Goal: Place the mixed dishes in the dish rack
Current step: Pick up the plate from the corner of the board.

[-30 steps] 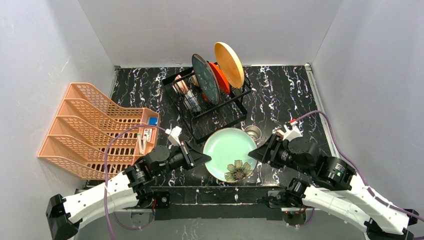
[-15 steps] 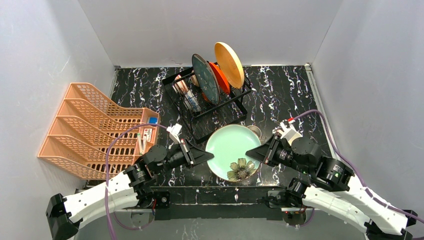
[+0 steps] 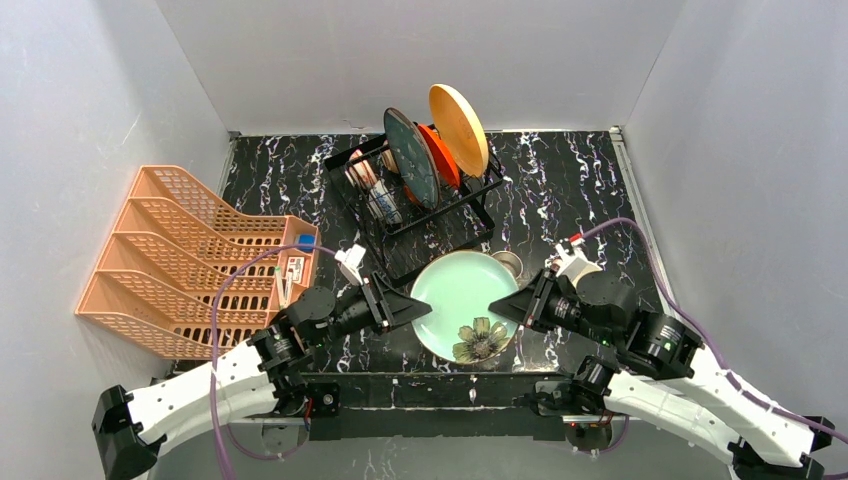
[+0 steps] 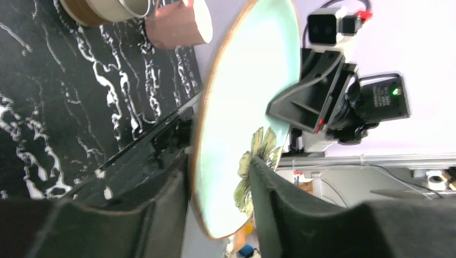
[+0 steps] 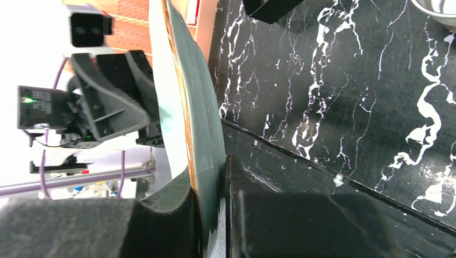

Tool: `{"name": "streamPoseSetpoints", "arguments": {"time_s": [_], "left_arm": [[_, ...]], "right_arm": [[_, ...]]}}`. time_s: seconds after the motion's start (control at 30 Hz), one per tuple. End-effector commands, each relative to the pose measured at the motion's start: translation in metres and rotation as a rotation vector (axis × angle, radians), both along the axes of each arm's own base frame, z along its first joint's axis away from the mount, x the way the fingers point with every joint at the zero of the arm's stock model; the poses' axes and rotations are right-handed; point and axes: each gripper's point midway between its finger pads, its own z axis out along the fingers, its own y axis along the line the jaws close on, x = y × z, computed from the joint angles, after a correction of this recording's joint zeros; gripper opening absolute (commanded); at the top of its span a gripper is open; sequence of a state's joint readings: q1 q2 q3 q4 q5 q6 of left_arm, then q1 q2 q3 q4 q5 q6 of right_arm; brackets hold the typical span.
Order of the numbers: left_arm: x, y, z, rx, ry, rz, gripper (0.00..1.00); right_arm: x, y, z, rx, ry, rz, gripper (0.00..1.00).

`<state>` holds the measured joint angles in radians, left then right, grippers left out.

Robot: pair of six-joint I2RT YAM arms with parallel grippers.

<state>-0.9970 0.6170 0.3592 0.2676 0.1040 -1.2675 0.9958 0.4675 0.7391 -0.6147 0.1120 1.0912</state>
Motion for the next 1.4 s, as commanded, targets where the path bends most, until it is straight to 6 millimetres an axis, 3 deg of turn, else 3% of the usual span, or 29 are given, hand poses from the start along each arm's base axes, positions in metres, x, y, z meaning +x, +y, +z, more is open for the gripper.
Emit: {"name": "streamPoseSetpoints", "arguments": {"time_s": [0.0,0.2,0.4,0.67,1.03,1.17,1.37], "left_arm": [[-0.002,0.000,0.052,-0.049,-0.124,-0.020,0.52],[0.010,0.017,0.043,0.168,-0.195,0.041,0.80],[0.026,0.046,0.044,0.391,-0.275,0.127,0.97],[0.045,0.091,0.069,0.574,-0.390,0.277,0.98],[0.066,0.181,0.097,0.834,-0.537,0.570,0.98],[0.070,0.197,0.093,0.882,-0.558,0.637,0.98],[0.074,0.205,0.066,0.973,-0.556,0.655,0.98]], "right_arm": [[0.003,0.015,0.063,0.136,-0.106,0.037,0.01],[0.012,0.016,0.083,0.087,-0.174,0.034,0.01],[0.024,0.013,0.119,0.032,-0.263,0.015,0.01],[0.048,0.016,0.169,-0.079,-0.418,-0.009,0.01],[0.093,0.043,0.246,-0.196,-0.652,-0.035,0.01],[0.111,0.055,0.264,-0.222,-0.703,-0.072,0.01],[0.132,0.072,0.277,-0.249,-0.763,-0.103,0.01]]}}
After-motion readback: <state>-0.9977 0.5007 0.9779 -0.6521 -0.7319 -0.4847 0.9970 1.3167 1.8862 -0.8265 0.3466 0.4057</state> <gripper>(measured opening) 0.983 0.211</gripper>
